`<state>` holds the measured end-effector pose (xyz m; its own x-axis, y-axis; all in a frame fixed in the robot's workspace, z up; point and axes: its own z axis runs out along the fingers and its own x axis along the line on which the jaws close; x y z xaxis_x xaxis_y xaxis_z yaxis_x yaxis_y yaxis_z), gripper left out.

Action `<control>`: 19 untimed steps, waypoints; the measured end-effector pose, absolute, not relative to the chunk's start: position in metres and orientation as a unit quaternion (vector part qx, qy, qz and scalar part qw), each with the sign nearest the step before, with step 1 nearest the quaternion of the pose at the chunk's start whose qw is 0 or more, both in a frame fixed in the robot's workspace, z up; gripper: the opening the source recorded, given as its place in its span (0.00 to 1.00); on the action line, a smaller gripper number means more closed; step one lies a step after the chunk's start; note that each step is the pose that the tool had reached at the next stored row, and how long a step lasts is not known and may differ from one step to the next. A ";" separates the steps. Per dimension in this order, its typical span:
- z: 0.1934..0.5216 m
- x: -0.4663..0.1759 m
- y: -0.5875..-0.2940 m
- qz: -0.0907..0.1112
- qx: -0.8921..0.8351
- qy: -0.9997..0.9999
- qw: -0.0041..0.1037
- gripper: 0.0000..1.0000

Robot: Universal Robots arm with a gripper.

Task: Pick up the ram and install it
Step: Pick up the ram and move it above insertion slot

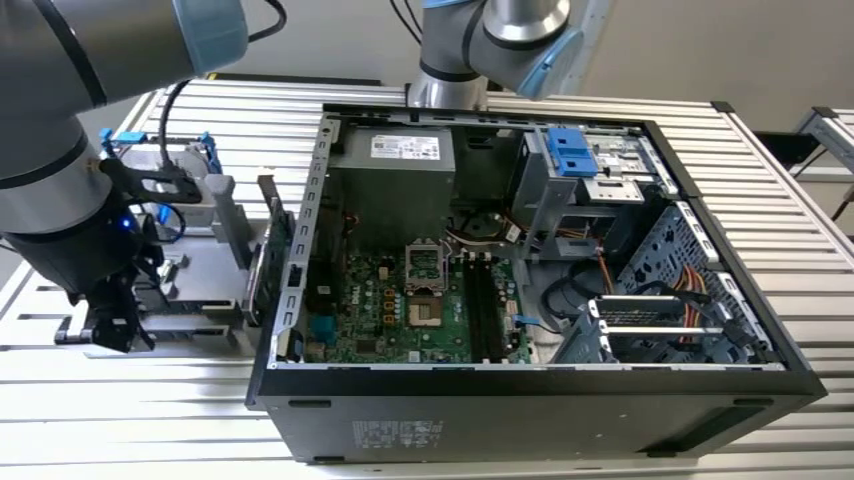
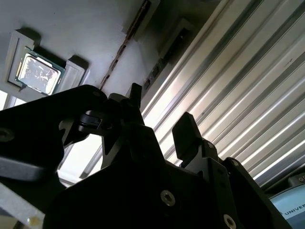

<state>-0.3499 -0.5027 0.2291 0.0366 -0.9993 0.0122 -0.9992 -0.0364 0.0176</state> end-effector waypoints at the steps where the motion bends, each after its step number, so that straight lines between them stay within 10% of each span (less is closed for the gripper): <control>1: 0.228 -0.350 -0.503 -0.002 0.720 -0.694 0.010 1.00; 19: 0.210 -0.353 -0.503 -0.004 0.720 -0.694 0.008 1.00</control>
<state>-0.3528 -0.5027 0.2095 0.0374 -0.9993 0.0052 -0.9992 -0.0373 0.0174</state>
